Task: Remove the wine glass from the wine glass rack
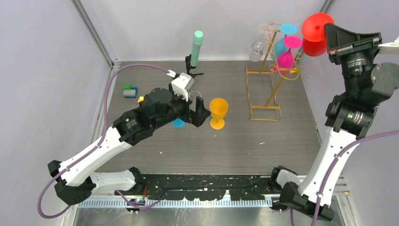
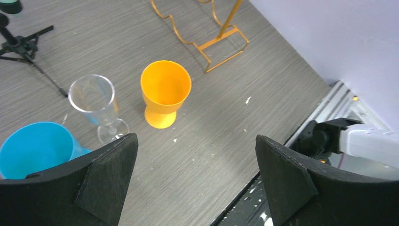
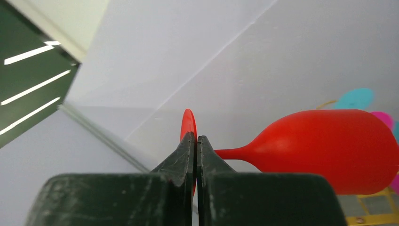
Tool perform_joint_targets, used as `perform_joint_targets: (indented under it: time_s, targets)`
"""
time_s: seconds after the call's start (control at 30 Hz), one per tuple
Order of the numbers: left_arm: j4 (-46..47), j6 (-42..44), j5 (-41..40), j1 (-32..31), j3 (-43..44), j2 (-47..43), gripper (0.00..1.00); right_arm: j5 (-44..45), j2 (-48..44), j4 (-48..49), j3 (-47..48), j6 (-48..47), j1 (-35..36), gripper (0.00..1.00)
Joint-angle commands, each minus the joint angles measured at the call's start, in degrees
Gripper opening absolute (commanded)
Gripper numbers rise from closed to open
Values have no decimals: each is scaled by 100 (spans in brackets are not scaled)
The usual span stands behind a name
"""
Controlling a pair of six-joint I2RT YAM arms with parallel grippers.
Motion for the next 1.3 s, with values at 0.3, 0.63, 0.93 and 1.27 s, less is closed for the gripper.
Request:
perform_joint_targets:
  time_s: [0.3, 0.63, 0.93, 1.27]
  targets:
    - [1203, -867, 681, -13, 280, 403, 98, -1199, -1098, 2414, -1377, 2957, 1207, 0]
    - [3225, -2322, 215, 332, -621, -24, 98, -772, -1606, 3809, -2947, 4277, 1600, 0]
    - [5437, -4668, 2519, 1692, -1195, 497, 98, -510, -1751, 5073, -3865, 5868, 1852, 0]
    - [7074, -5721, 3852, 1571, -718, 1529, 99, -269, -2105, 4799, -4610, 6096, 2268, 1]
